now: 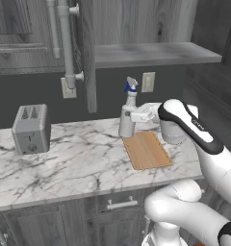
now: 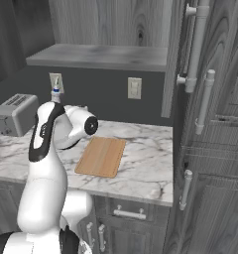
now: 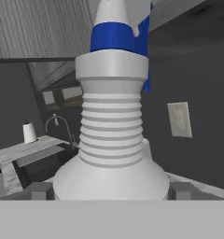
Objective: Grab the spray bottle from the cabinet, then place it next to the cutting board for sanitizing. Then grab the dish brush from the countertop next to the sink and place it next to the cutting board.
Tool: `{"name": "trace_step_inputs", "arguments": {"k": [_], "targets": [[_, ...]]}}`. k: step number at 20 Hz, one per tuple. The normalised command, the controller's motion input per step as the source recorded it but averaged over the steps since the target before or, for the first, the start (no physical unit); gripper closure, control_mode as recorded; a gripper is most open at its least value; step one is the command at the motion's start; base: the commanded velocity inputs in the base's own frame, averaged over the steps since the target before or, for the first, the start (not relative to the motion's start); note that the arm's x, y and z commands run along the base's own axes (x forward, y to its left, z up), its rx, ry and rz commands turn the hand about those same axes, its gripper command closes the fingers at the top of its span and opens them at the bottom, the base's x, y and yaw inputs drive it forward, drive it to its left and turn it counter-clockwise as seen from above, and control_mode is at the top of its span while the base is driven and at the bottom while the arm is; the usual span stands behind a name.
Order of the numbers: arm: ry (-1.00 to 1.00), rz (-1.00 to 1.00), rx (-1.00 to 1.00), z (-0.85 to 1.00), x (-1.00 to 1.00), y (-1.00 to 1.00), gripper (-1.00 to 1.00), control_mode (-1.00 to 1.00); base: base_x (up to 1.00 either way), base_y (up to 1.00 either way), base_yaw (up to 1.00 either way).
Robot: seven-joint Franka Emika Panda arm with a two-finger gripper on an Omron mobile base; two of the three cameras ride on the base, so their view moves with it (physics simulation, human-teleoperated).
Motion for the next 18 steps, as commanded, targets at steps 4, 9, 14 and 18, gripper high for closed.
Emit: {"name": "trace_step_inputs", "arguments": {"k": [4,9,14,18], "targets": [[-0.01,0.20,-0.13,-0.52,0.23,0.00,1.00,-1.00,0.00,0.00,0.00],[0.00,0.15,-0.11,-0.28,0.37,0.01,1.00,-1.00,0.00,0.00,0.00],[-0.01,0.06,0.00,-0.13,0.45,0.00,1.00,-1.00,0.00,0.00,0.00],[-0.04,0.02,0.00,-0.26,0.46,0.00,1.00,-1.00,0.00,0.00,0.00]]}}
